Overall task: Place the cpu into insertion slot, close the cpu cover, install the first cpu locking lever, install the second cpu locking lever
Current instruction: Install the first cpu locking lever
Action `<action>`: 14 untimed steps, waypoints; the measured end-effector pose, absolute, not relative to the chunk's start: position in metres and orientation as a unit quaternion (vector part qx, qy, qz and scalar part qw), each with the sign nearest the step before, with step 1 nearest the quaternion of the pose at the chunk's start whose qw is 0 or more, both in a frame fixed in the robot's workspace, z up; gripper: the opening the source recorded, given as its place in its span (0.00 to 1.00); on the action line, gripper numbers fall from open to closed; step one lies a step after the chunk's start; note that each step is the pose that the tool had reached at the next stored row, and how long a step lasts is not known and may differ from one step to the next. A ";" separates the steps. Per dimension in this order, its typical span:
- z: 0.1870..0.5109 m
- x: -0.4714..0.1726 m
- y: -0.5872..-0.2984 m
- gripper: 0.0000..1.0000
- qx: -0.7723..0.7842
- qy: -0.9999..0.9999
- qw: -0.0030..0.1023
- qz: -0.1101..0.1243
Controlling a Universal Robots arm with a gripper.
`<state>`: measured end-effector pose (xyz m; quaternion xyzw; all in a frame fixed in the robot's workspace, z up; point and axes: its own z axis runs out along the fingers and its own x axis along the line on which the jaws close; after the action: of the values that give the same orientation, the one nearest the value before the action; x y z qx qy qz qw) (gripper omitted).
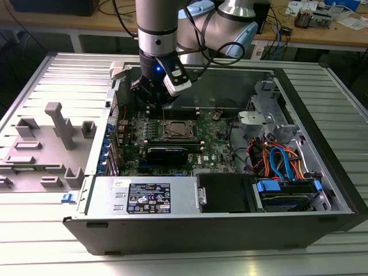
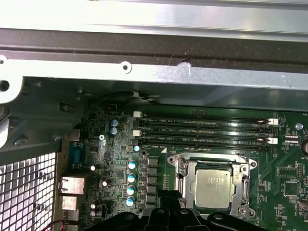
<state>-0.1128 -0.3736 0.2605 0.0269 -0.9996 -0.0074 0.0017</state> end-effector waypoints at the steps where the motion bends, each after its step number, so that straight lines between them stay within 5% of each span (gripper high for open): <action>1: 0.261 -0.113 -0.374 0.11 0.027 -1.000 0.002 -0.007; 14: 0.261 -0.113 -0.371 0.11 0.027 -1.000 0.002 -0.007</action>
<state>-0.1129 -0.3709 0.2605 0.0271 -0.9996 -0.0074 0.0017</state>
